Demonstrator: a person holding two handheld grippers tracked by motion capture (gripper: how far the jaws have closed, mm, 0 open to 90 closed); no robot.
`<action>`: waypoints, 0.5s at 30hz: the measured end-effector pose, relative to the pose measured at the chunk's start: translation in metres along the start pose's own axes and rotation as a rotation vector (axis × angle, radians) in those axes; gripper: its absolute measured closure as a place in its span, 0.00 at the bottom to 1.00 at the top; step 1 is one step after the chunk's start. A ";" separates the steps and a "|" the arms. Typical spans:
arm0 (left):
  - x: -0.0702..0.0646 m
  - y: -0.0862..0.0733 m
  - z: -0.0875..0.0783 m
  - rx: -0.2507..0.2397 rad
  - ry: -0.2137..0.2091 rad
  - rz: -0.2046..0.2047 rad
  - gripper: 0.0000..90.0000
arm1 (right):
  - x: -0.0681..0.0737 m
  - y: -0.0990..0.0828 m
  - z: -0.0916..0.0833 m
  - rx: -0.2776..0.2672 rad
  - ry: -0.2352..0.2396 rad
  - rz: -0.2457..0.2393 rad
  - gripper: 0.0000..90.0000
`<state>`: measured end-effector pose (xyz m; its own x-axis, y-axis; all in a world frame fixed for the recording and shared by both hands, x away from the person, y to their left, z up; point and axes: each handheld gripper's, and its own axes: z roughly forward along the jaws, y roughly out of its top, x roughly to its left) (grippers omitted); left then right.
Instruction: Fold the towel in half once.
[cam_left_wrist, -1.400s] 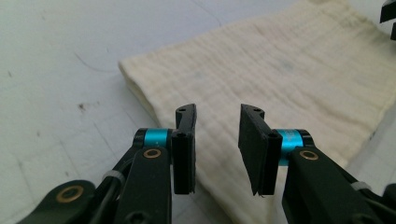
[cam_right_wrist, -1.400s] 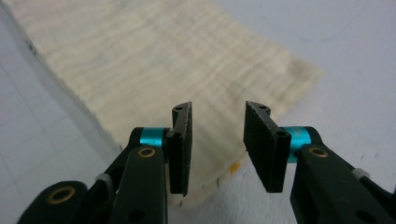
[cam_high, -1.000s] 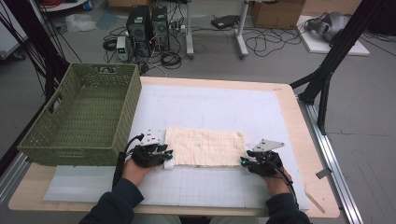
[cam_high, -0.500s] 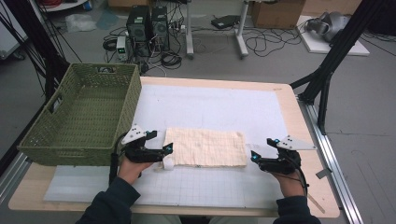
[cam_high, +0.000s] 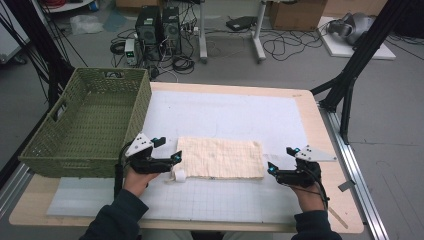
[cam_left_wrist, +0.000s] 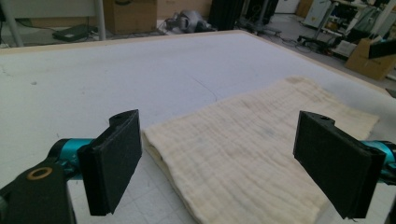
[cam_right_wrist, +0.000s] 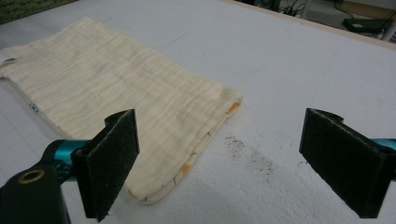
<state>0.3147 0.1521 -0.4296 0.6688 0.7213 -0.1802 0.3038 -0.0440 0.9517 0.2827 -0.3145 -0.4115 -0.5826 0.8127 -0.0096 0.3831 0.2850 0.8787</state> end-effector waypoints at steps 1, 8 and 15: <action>0.000 0.000 0.000 -0.009 -0.010 -0.009 0.18 | 0.001 0.000 0.001 0.003 0.001 -0.002 0.12; 0.001 0.000 -0.002 -0.003 -0.032 -0.015 0.18 | 0.002 0.002 0.003 0.009 -0.003 -0.007 0.12; 0.002 -0.002 -0.001 0.009 -0.016 -0.017 0.18 | 0.001 0.001 0.005 0.016 -0.005 -0.006 0.12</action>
<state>0.3151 0.1547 -0.4313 0.6745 0.7105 -0.2006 0.3214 -0.0380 0.9462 0.2861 -0.3111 -0.4133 -0.5810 0.8137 -0.0174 0.3910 0.2978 0.8709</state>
